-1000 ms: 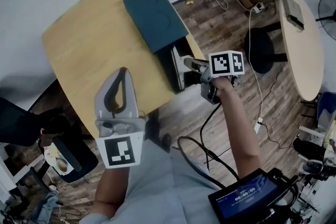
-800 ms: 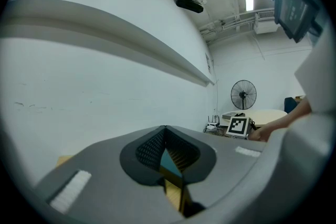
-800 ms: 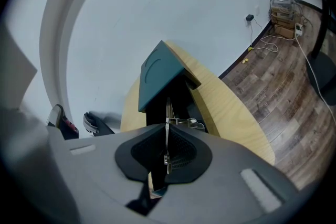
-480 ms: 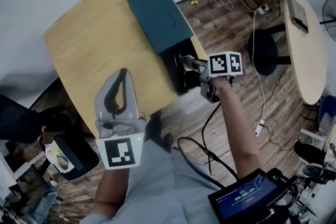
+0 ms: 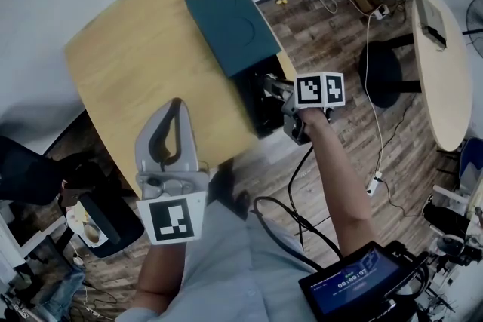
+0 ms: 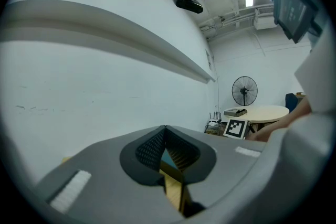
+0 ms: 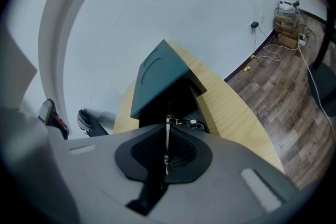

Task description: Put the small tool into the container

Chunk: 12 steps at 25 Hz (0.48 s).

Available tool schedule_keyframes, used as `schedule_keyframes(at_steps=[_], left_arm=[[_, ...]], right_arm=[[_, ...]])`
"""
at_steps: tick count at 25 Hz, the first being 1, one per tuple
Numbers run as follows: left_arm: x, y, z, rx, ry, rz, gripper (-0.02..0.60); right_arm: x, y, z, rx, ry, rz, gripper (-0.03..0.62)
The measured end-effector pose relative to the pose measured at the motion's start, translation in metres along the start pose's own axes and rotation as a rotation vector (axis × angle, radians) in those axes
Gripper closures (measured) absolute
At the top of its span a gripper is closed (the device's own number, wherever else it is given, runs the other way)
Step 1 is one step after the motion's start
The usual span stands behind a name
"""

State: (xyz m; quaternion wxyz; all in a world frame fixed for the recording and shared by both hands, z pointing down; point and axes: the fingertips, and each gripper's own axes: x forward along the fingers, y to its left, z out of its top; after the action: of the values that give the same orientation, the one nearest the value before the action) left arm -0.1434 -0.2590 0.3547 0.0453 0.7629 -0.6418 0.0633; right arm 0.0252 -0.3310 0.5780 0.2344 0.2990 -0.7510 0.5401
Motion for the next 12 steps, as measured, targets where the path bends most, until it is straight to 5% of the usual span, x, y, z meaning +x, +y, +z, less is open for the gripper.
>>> schedule_keyframes(at_steps=[12], left_arm=[[0.0004,0.0015,0.0019,0.01,-0.002,0.002,0.571]], right_arm=[[0.0072,0.0013,0.0061,-0.068,-0.046,-0.047,0.568]])
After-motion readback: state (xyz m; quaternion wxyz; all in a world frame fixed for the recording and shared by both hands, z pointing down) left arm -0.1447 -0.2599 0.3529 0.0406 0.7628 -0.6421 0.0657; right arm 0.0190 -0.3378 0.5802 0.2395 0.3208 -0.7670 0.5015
